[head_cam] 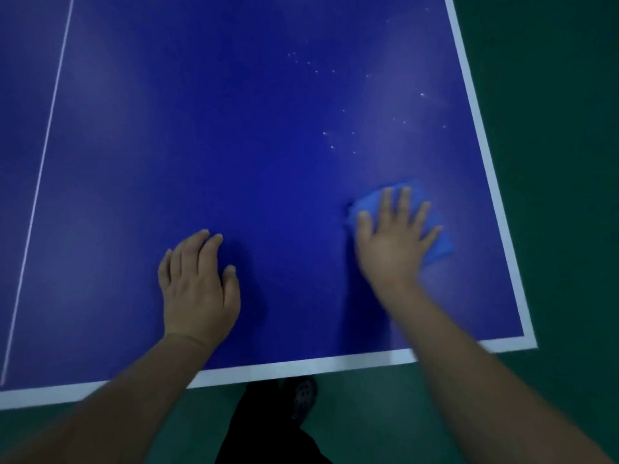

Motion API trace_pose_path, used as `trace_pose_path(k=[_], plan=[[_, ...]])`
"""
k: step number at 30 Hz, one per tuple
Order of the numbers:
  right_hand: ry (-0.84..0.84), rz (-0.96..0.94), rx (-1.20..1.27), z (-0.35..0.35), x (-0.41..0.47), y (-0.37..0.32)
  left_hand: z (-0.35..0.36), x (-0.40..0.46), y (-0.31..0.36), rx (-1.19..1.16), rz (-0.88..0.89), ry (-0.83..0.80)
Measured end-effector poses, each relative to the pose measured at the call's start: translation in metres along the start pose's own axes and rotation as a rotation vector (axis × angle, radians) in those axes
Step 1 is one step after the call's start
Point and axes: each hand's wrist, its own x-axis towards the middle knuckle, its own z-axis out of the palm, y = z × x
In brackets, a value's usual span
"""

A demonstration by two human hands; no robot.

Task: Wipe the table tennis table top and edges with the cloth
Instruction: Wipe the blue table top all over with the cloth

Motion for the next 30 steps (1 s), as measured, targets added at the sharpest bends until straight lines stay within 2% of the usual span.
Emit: trace_pose_path(k=[3, 5, 6, 8, 12, 15, 17, 22, 24, 26, 30], plan=[[-0.011, -0.433, 0.025, 0.014, -0.061, -0.091, 0.001, 0.044, -0.012, 0.038, 0.042, 0.033], [-0.054, -0.703, 0.038, 0.019, -0.076, -0.110, 0.002, 0.076, -0.015, 0.067, 0.057, 0.024], [-0.053, -0.755, 0.045, 0.021, -0.065, -0.105, 0.002, 0.090, -0.014, 0.078, 0.056, -0.001], [-0.012, -0.656, 0.017, 0.018, -0.030, -0.070, 0.004, 0.112, -0.013, 0.094, 0.041, -0.071], [-0.087, -0.132, -0.066, -0.012, 0.044, 0.041, 0.008, 0.122, -0.013, 0.119, 0.027, -0.134], [-0.116, 0.038, -0.014, -0.024, 0.045, 0.065, 0.009, 0.122, -0.015, 0.120, 0.029, -0.138], [-0.084, -0.004, -0.030, -0.014, 0.029, 0.032, 0.009, 0.123, -0.014, 0.112, 0.030, -0.141], [-0.028, -0.580, -0.035, 0.010, 0.008, -0.108, 0.010, 0.122, -0.016, 0.108, 0.039, -0.123], [-0.066, -0.702, -0.014, 0.008, 0.033, -0.141, 0.011, 0.123, -0.017, 0.116, 0.040, -0.115], [-0.068, -0.674, -0.030, 0.005, 0.075, -0.138, 0.011, 0.124, -0.016, 0.115, 0.036, -0.126], [-0.032, -0.207, -0.068, -0.014, 0.165, -0.041, 0.011, 0.125, -0.016, 0.139, 0.027, -0.143]])
